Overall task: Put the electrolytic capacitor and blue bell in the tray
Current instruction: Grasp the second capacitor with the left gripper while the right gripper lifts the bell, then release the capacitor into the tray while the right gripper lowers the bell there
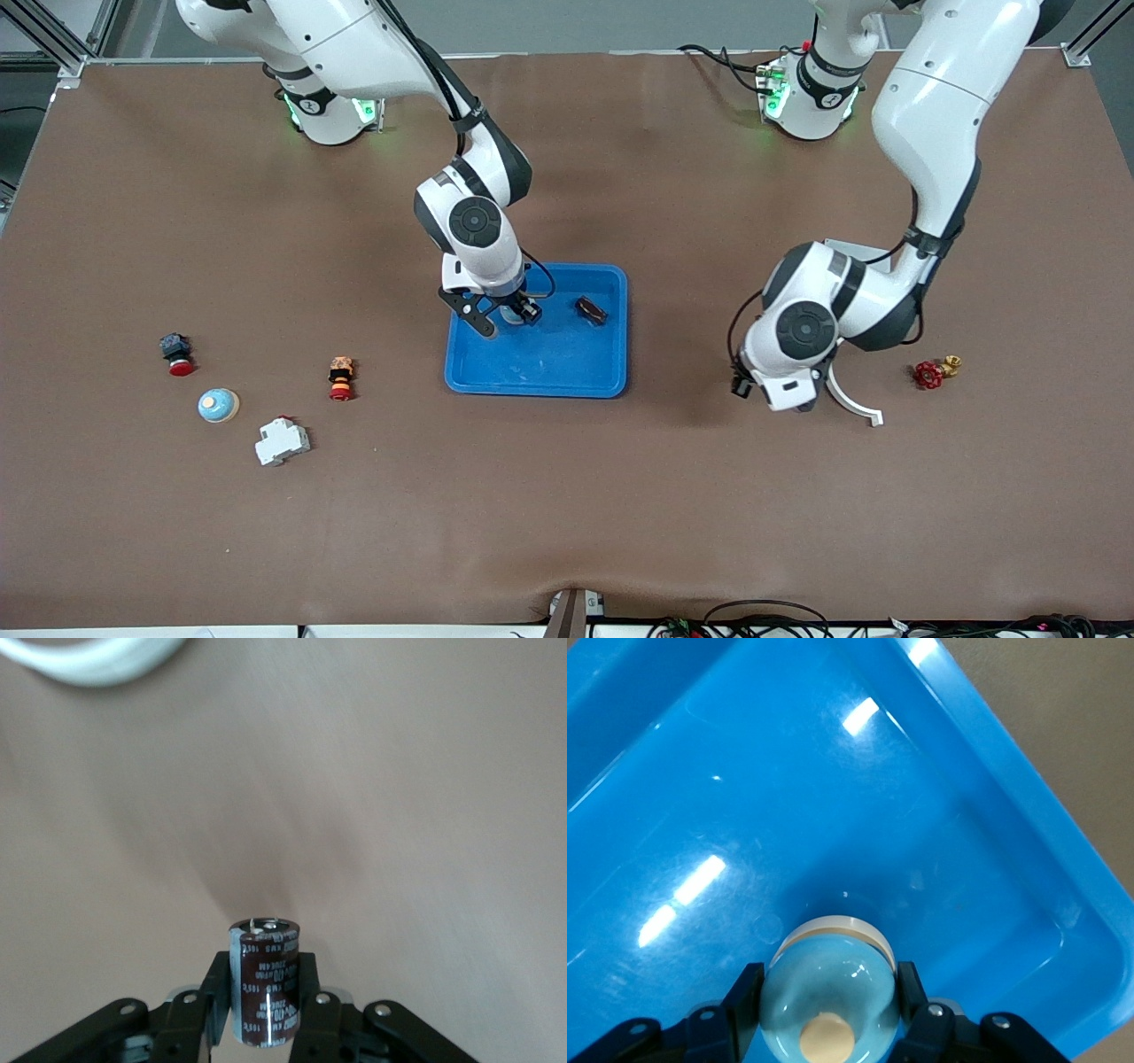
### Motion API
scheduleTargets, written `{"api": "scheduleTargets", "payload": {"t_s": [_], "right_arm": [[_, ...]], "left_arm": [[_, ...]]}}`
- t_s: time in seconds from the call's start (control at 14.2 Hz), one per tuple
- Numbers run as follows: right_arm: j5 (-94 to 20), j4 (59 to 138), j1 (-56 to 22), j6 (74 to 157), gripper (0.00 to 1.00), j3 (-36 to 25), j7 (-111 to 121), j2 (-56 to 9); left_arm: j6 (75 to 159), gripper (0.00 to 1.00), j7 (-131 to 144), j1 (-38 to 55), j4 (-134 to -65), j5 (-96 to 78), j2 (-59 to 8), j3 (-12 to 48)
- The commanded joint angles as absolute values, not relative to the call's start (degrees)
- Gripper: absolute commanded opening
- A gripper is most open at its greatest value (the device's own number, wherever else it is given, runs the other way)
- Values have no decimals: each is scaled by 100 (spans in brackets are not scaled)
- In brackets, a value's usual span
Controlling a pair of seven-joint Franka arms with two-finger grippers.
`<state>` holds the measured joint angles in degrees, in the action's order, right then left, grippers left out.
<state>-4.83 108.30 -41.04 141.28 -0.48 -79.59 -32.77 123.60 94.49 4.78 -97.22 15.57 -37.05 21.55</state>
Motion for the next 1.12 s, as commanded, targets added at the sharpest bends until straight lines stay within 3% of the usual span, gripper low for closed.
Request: {"api": "scheduleTargets", "payload": {"t_s": [0.0,0.56,0.63,0.7,0.84,1.05], "right_arm": [[-492,10723,-4122,14115,0,-88,-8033,-3331],[-413,10714,-4087,14344,0,-114,-7980,-3586],[-422,10714,-4078,14335,33,-114,-8007,-3586],[-422,10714,-4096,14326,99,-114,-8042,-3586],[-413,10714,-4113,14300,100,-123,-8025,-3577],[-404,10696,-4122,14247,100,-123,-7972,-3533]], "left_arm": [[12305,0,9615,1009,-9336,1450,-3673,2145],[12733,0,10660,1810,-8112,1433,-4464,2136],[13040,0,10835,1837,-8121,1441,-4534,2127],[13295,0,10985,1907,-8112,1441,-4613,2127],[13735,0,11135,2126,-8112,1476,-4789,2074],[13764,0,11381,2363,-8121,1494,-4869,2013]]}}
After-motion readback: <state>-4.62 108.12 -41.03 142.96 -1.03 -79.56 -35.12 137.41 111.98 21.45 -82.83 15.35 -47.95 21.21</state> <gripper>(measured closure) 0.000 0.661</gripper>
